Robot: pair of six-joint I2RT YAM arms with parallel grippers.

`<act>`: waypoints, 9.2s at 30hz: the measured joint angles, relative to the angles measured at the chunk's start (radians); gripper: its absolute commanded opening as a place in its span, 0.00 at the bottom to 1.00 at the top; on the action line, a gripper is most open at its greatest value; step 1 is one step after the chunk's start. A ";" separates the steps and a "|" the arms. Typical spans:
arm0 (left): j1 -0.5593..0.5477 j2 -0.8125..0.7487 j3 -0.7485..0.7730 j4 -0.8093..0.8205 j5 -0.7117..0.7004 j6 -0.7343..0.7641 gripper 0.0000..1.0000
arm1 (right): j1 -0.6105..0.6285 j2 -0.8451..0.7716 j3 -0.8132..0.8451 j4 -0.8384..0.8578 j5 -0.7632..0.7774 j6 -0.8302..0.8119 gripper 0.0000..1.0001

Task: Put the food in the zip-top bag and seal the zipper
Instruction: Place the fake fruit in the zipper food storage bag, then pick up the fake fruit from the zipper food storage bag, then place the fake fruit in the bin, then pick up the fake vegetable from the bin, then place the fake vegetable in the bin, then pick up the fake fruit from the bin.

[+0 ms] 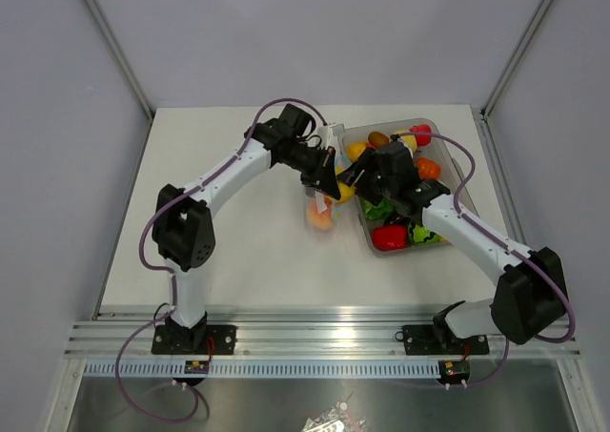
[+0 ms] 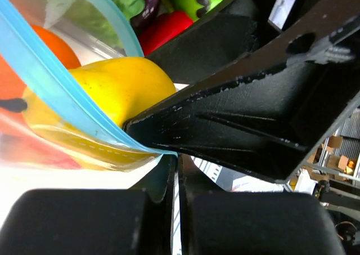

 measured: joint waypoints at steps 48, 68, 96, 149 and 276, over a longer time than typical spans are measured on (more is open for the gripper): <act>0.109 -0.055 -0.199 0.173 0.114 0.009 0.00 | 0.024 0.077 0.077 -0.056 -0.033 -0.110 0.85; 0.116 -0.061 -0.229 0.253 0.142 -0.042 0.00 | 0.010 0.050 0.057 -0.103 0.025 -0.157 0.85; 0.116 -0.066 -0.234 0.256 0.150 -0.047 0.00 | 0.007 0.157 0.116 -0.141 -0.010 -0.245 0.47; 0.169 -0.009 -0.135 0.280 0.077 -0.152 0.00 | -0.340 0.320 0.553 -0.298 0.259 -0.463 0.65; 0.195 -0.016 -0.188 0.191 0.035 -0.070 0.00 | -0.233 0.692 0.679 -0.167 0.215 -0.179 0.93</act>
